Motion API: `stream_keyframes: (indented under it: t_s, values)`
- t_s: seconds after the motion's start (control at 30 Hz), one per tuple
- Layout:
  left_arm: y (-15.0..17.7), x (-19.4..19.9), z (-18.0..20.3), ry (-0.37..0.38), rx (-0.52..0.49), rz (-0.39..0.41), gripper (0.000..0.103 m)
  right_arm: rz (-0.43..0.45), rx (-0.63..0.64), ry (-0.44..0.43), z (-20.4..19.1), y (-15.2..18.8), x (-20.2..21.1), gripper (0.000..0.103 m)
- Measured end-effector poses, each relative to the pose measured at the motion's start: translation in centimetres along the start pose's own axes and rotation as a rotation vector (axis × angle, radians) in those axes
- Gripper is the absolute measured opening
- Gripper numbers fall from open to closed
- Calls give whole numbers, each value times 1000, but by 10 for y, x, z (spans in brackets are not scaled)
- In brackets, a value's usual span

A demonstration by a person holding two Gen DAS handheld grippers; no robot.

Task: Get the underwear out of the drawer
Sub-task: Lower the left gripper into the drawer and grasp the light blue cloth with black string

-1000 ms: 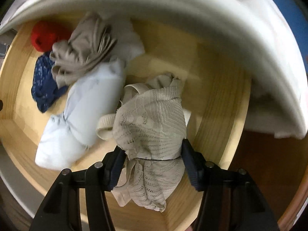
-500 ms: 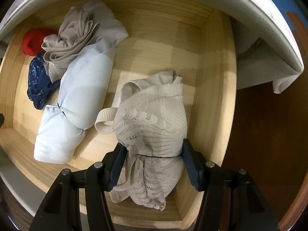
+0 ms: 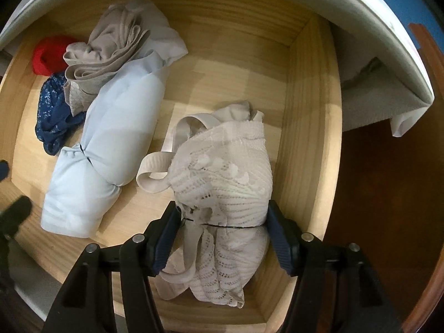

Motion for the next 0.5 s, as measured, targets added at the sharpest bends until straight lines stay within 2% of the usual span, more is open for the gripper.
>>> stream_keyframes:
  t_s: [0.1,0.13,0.27,0.5]
  values:
    - [-1,-9,6,6,8,-26,65,8,-10,-13,-5,-2,9,59]
    - [-1,-12,9,14,15,-34,65,9,-12,-16,10,-6,17,59]
    - [-4,-19,21,54,49,-61,65,13,-18,-28,15,-10,24,59]
    - [-13,-35,44,70,22,-131,65,14,-21,-37,19,-15,29,59]
Point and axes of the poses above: each gripper's, at about its wrist camera, not at the fingertips, and x roughly against the way its jaws point, z to its right, y to its underside, the point moved 8 cm from there along -x, roughly the way its jaws point, and after that the axes turned 10 degrees about z, right-handed, at the moved point
